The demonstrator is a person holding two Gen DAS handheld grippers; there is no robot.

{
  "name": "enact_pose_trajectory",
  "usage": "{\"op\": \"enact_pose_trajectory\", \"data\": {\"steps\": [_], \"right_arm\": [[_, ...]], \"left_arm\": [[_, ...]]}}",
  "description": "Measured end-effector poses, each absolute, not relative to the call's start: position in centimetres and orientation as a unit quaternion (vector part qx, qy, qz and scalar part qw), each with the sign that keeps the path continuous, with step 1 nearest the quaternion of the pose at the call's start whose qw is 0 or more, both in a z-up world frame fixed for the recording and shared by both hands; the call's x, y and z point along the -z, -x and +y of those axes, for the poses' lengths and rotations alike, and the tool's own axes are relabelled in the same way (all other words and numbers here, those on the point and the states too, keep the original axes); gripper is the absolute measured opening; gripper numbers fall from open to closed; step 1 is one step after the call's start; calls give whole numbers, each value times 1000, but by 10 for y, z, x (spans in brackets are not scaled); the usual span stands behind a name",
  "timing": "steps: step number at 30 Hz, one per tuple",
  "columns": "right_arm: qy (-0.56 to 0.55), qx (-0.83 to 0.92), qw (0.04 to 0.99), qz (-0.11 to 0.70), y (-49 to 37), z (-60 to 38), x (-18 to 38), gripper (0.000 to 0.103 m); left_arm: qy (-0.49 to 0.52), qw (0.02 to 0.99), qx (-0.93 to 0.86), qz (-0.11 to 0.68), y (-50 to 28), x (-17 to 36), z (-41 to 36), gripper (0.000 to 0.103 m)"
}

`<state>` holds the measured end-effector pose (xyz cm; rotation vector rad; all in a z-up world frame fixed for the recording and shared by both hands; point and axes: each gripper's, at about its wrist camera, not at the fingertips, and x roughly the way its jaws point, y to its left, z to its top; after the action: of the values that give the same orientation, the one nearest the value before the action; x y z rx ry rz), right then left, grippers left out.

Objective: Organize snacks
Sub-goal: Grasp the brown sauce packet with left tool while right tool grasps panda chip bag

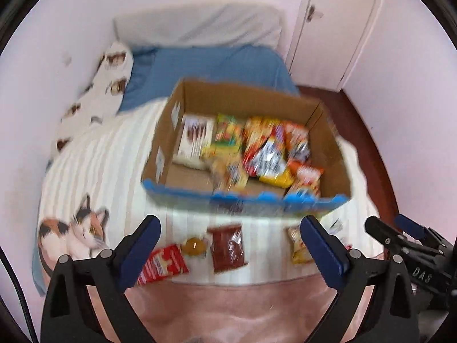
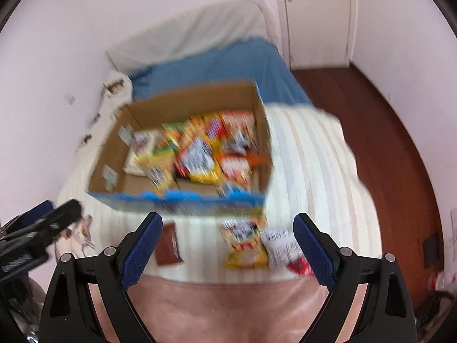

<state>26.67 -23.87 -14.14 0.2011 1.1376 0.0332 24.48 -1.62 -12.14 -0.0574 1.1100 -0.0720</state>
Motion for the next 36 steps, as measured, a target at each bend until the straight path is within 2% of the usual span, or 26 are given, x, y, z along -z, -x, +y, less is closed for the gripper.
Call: {"op": "enact_pose_trajectory", "data": {"steps": [9, 14, 20, 22, 26, 30, 32, 36], "right_arm": [[-128, -24, 769, 626, -278, -248, 263, 95], [-116, -30, 759, 640, -292, -233, 307, 89], [-90, -16, 751, 654, -299, -226, 341, 88], [-96, -12, 741, 664, -300, -228, 352, 76], [-90, -4, 745, 661, -295, -230, 358, 67], [-87, -10, 745, 661, -285, -234, 358, 66], [-87, -11, 744, 662, -280, -234, 358, 66], [-83, -11, 742, 665, -272, -233, 359, 65]], "left_arm": [[64, 773, 9, 631, -251, 233, -3, 100], [64, 749, -15, 659, -266, 284, -12, 100], [63, 744, -25, 665, -282, 313, -19, 97], [58, 746, -28, 663, -284, 315, -21, 97], [50, 746, -25, 664, -276, 312, -27, 96], [63, 735, -20, 674, -266, 320, -32, 90], [76, 727, -20, 682, -267, 326, -32, 76], [88, 726, -13, 682, -273, 331, -33, 58]]}}
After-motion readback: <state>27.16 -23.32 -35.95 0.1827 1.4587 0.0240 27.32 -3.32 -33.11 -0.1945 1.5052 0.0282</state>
